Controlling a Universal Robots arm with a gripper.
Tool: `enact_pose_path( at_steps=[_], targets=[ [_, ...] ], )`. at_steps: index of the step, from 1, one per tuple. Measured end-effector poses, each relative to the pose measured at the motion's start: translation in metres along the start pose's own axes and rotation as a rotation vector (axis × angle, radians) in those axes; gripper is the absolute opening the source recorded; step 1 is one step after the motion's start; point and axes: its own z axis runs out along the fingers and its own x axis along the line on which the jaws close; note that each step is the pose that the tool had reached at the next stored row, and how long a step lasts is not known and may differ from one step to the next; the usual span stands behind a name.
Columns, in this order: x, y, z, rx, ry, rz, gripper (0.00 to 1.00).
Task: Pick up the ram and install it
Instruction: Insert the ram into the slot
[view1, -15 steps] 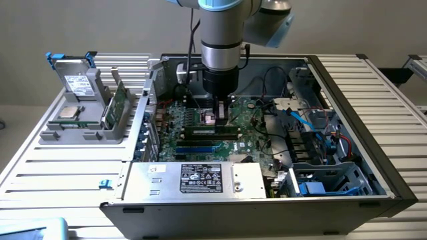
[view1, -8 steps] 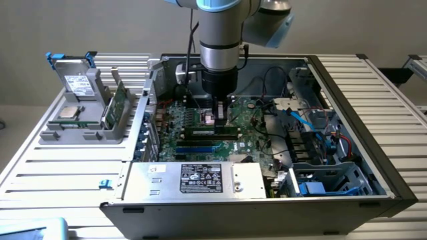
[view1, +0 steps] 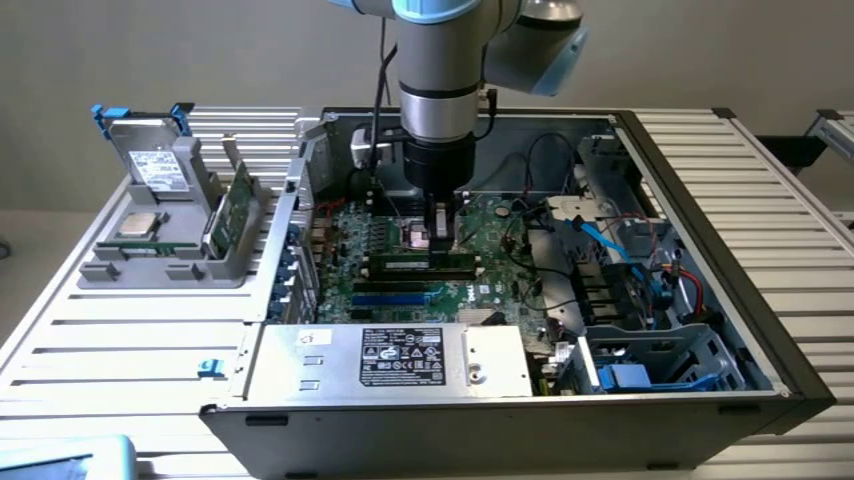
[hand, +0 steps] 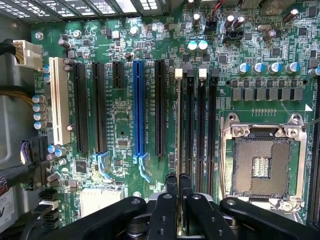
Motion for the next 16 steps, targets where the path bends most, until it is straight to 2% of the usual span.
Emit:
enact_pose_path(
  at_steps=[16],
  targets=[
    [-0.0023, 0.0001, 0.0010, 0.0019, 0.0079, 0.003, 0.13]
  ],
)
